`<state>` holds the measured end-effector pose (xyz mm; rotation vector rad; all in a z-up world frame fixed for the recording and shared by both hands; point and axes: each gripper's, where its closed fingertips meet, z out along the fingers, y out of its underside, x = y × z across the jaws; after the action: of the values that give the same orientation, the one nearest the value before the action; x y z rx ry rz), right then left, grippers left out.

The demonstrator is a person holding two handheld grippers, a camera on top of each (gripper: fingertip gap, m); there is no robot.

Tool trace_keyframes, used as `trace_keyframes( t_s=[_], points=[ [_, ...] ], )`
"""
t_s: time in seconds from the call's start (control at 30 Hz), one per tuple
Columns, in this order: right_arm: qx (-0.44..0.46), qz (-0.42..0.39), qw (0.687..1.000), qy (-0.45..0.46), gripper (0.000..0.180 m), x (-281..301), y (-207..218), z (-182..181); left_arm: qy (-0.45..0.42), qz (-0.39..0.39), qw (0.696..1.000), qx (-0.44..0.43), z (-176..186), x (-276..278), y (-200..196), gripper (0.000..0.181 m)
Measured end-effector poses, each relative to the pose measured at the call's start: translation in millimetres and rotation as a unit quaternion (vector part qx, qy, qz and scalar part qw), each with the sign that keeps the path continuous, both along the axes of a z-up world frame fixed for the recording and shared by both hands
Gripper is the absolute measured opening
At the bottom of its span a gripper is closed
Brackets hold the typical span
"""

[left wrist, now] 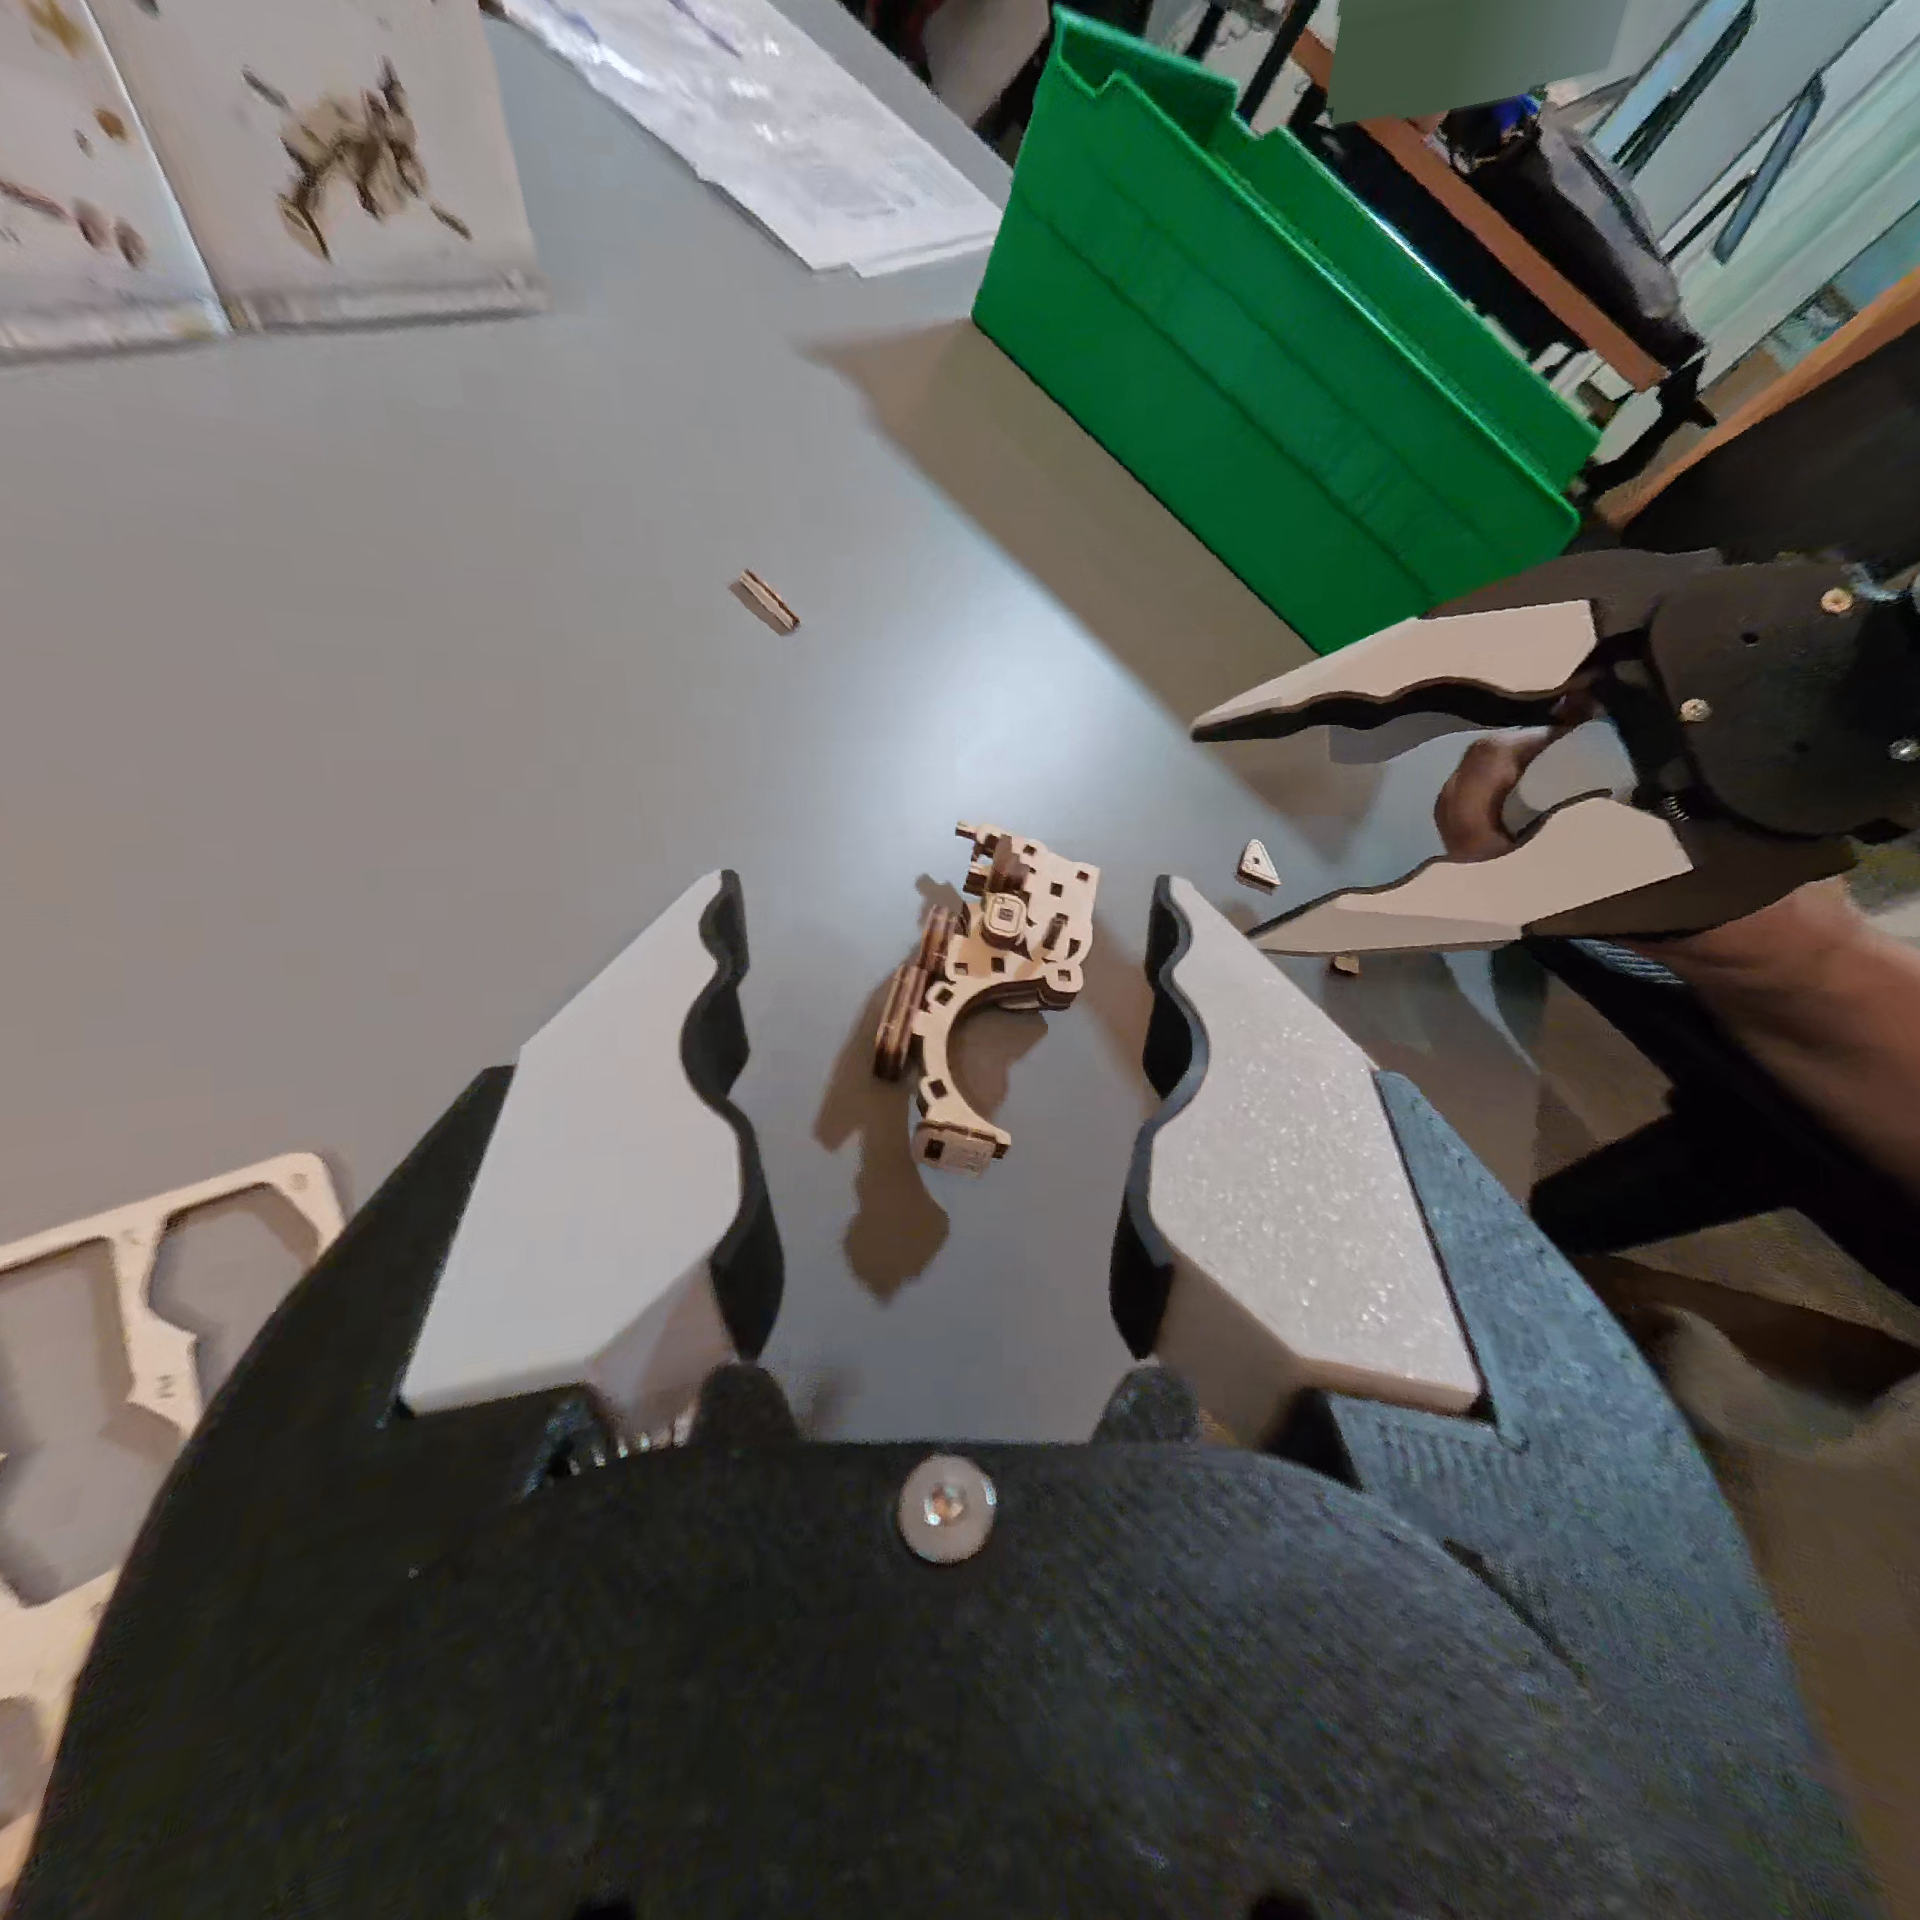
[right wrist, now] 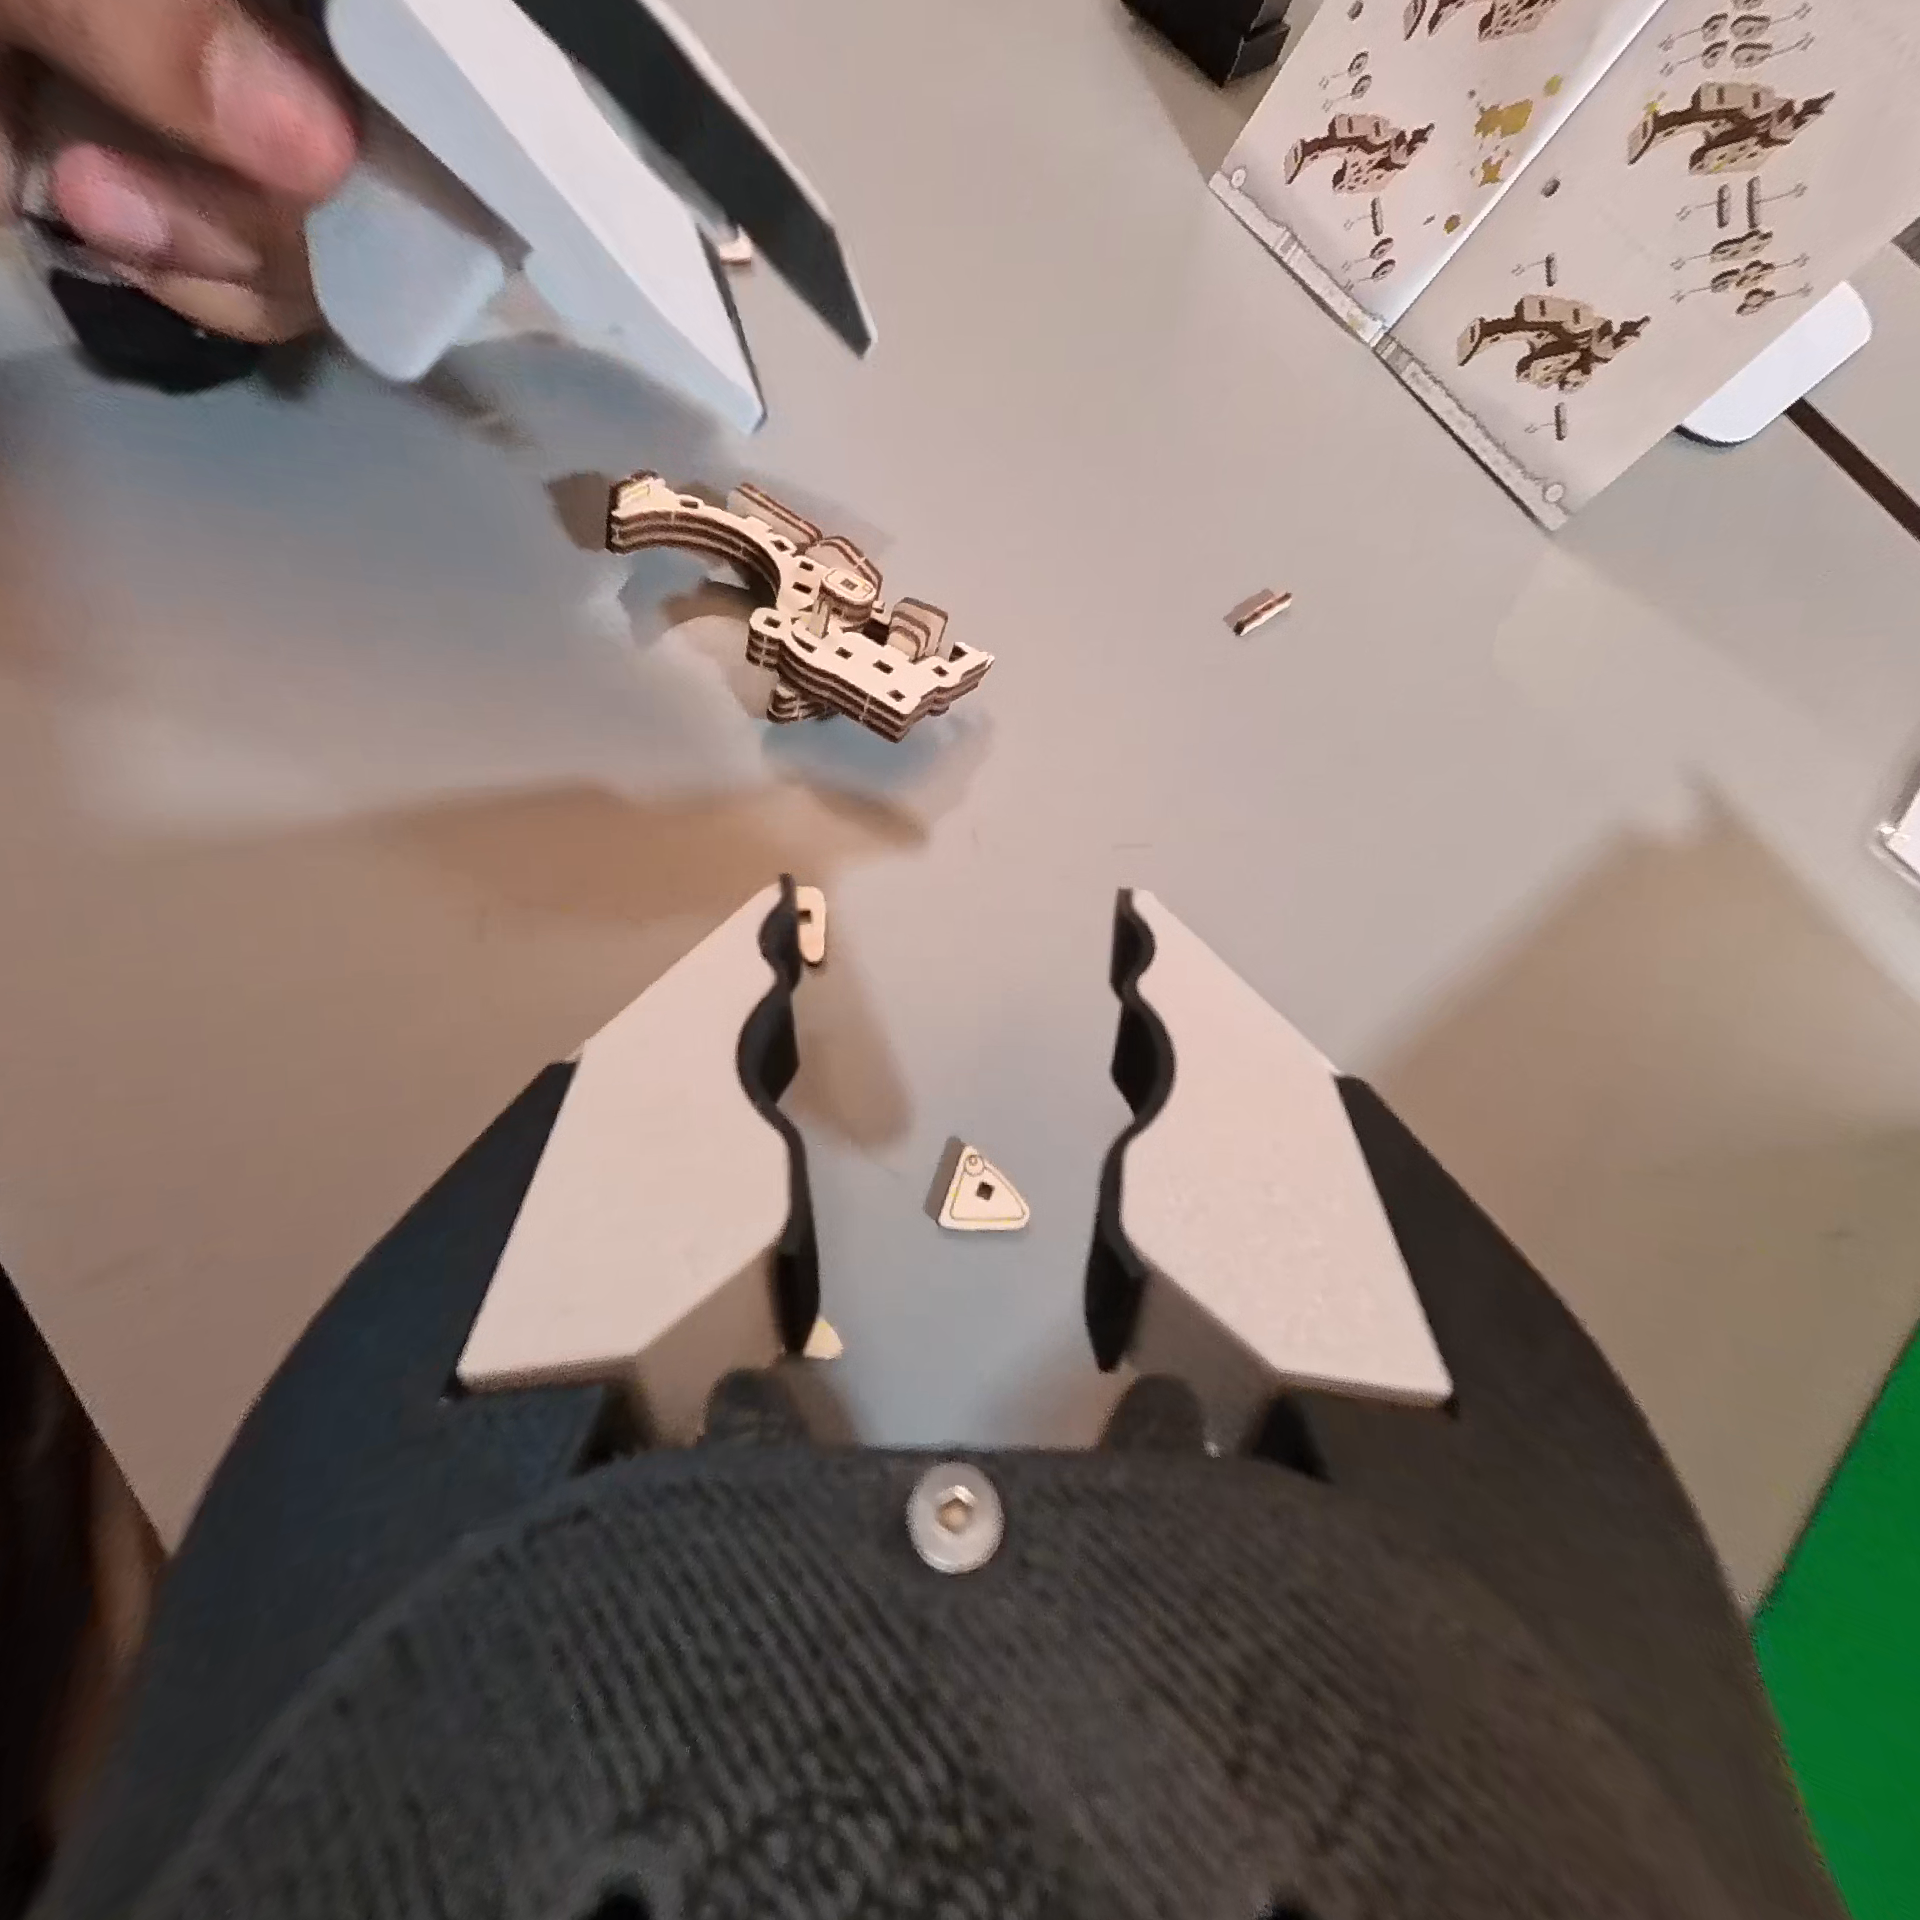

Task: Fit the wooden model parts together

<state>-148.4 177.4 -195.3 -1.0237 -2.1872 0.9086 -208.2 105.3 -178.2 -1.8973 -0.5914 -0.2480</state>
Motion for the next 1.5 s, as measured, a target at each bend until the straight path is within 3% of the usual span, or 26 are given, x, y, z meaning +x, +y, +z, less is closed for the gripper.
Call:
trace_keyframes(
  t_s=[0.13, 0.23, 0.33, 0.43, 0.73, 0.83, 1.1, 1.27, 1.37, 1.5],
  points=[
    [0.032, 0.003, 0.999, 0.023, 0.062, -1, 1, 3, 0.087, 0.016, 0.996, -0.009, 10, -8, -4, 0.093],
    [0.060, 0.000, 0.998, 0.035, 0.076, -2, 2, 3, 0.132, 0.028, 0.991, -0.019, 15, -10, -6, 0.092],
    [0.083, -0.005, 0.996, 0.034, 0.081, -3, 5, -1, 0.144, 0.037, 0.989, -0.004, 25, -8, -8, 0.059],
    [0.087, -0.014, 0.995, 0.038, 0.085, -4, 7, 1, 0.150, 0.044, 0.988, 0.008, 34, -7, -10, 0.045],
    [0.126, -0.032, 0.989, 0.065, 0.088, -3, 16, 9, 0.156, 0.035, 0.987, -0.002, 33, 7, -3, 0.034],
    [0.154, -0.038, 0.985, 0.070, 0.088, -4, 21, 9, 0.169, 0.037, 0.985, -0.018, 30, 11, 1, 0.000],
    [0.167, -0.052, 0.980, 0.095, 0.087, -3, 28, 20, 0.223, 0.045, 0.972, -0.052, 27, 24, 2, 0.008],
    [0.126, -0.062, 0.980, 0.141, 0.085, -4, 20, 40, 0.308, 0.064, 0.943, -0.105, 23, 11, -7, 0.038],
    [0.053, -0.060, 0.975, 0.208, 0.075, -1, 5, 70, 0.362, 0.114, 0.915, -0.135, 28, -18, -25, 0.041],
    [0.035, -0.036, 0.960, 0.277, 0.091, 5, -23, 96, 0.368, 0.150, 0.894, -0.207, 16, -49, -50, 0.062]
  ],
)
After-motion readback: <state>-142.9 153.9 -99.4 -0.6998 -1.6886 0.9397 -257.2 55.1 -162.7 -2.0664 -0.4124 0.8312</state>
